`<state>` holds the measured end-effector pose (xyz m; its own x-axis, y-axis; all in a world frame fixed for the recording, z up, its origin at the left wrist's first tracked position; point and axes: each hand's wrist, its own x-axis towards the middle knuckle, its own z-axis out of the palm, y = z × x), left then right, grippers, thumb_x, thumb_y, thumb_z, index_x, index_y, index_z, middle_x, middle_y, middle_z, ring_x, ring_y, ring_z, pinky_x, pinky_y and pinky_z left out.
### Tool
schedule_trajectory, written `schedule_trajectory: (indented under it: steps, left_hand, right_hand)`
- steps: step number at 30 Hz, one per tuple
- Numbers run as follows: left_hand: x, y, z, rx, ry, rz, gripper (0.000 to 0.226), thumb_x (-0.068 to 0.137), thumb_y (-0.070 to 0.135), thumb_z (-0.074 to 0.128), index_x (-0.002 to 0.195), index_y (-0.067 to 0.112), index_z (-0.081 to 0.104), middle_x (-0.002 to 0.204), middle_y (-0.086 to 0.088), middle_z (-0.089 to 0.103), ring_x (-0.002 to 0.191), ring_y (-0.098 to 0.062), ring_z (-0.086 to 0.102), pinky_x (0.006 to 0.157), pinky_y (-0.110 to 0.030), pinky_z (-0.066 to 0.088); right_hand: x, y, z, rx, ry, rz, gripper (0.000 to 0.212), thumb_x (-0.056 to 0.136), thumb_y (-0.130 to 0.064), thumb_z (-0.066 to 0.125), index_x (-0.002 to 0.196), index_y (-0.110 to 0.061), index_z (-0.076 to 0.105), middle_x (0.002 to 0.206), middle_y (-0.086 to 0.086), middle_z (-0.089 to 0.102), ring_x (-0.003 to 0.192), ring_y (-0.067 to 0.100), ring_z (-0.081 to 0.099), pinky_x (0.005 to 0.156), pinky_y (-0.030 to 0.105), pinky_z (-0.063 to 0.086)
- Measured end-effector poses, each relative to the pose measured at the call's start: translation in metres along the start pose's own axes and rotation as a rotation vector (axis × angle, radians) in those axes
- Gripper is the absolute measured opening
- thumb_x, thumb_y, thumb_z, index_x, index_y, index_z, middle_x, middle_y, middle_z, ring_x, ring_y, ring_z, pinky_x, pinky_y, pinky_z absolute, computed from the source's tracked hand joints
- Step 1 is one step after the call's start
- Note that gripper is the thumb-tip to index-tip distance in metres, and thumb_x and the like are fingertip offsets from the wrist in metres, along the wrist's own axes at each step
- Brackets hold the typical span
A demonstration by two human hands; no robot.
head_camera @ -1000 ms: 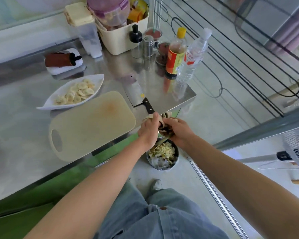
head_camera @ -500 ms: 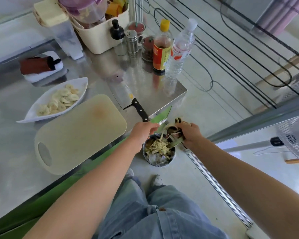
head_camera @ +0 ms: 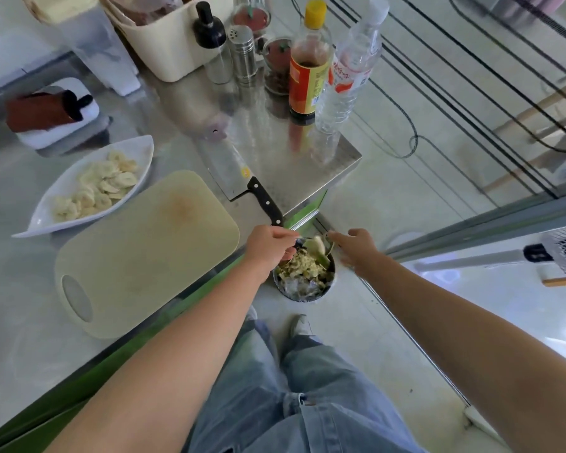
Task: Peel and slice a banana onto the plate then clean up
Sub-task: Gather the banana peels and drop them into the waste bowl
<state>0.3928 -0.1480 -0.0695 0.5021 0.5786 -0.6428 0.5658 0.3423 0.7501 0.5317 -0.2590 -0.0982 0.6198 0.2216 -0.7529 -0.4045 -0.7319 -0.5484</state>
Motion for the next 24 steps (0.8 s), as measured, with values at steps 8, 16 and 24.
schedule_trajectory:
  steps: [8, 16, 24]
  left_hand:
    - [0.001, -0.001, 0.008, 0.041, -0.028, 0.034, 0.012, 0.084, 0.001, 0.066, 0.088, 0.010, 0.073, 0.076, -0.015, 0.069, 0.058, -0.021, 0.062, 0.075, -0.040, 0.058]
    - [-0.007, 0.000, 0.014, 0.081, -0.031, 0.095, 0.021, 0.081, -0.002, 0.068, 0.076, 0.019, 0.071, 0.068, -0.016, 0.068, 0.059, -0.023, 0.061, 0.072, -0.044, 0.058]
    - [-0.011, -0.001, 0.015, 0.130, -0.007, 0.115, 0.016, 0.074, 0.002, 0.077, 0.073, 0.012, 0.066, 0.061, -0.010, 0.067, 0.054, -0.022, 0.061, 0.066, -0.042, 0.057]
  right_hand:
    - [-0.020, -0.010, -0.006, 0.130, -0.455, -0.136, 0.031, 0.091, -0.022, 0.063, 0.113, 0.001, 0.062, 0.100, 0.016, 0.069, 0.085, 0.023, 0.065, 0.085, 0.036, 0.055]
    - [-0.018, -0.008, -0.006, 0.042, -0.435, -0.147, 0.026, 0.083, -0.014, 0.072, 0.099, 0.006, 0.067, 0.079, 0.011, 0.069, 0.064, 0.013, 0.064, 0.065, 0.022, 0.053]
    - [-0.020, -0.008, -0.010, 0.011, -0.498, -0.141, 0.015, 0.082, -0.016, 0.073, 0.089, -0.004, 0.070, 0.082, 0.010, 0.069, 0.067, 0.014, 0.061, 0.066, 0.023, 0.048]
